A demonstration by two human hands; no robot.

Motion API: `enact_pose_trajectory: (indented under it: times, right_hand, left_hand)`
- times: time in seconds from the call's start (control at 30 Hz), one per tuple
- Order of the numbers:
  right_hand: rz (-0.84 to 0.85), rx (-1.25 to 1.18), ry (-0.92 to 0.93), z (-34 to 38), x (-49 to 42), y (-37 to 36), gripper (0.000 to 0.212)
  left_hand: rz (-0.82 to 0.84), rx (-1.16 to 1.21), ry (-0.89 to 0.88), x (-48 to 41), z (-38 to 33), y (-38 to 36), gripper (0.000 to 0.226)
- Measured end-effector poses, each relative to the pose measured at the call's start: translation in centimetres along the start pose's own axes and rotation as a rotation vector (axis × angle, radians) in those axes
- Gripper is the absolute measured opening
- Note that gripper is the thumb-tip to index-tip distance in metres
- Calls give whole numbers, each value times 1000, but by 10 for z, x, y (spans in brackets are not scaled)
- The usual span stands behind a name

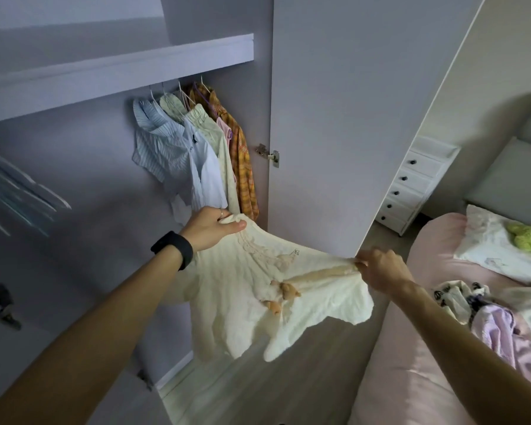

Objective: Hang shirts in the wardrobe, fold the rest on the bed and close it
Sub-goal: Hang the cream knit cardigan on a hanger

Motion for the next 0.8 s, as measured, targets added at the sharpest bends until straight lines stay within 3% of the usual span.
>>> enact_pose_trajectory:
  times: [0.1,0.23,0.3,0.37,0.53,0.67,0.8]
  right_hand:
    - [29,-217,-174,4,-5,-7,21]
    - [225,-1015,-510,16,-6,-26,24]
    - [191,-1228,-647,18,-6,-33,27]
    - [136,-1122,-595,18,-10,-35,19]
    - [182,-495,-293,9,-11,-29,8]
    - [539,-197,-175,9,-2,-32,20]
    - [746,-469,-355,1,4,-28,16]
  left_hand:
    - [-6,-14,-16,-2,-4,-4,38]
    - [-9,-47,-21,-5,-3,-5,42]
    - [-7,-52,-13,-6,1,-5,43]
    - [-8,-49,0,-7,6,-4,48]
    - [-66,-125,46,-6,21,7,57]
    - [-62,-145,54,-5,28,1,56]
    - [-81,-150,56,-8,30,-3,54]
Point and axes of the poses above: each hand's wrist, its own x-axis away from the middle knuckle, its own y-axis out of the back of the hand, z = x × y, the point moved 5 cm from there along -x, towards the middle knuckle, and after that the axes turned 2 degrees about -y, right-handed, at the moved point
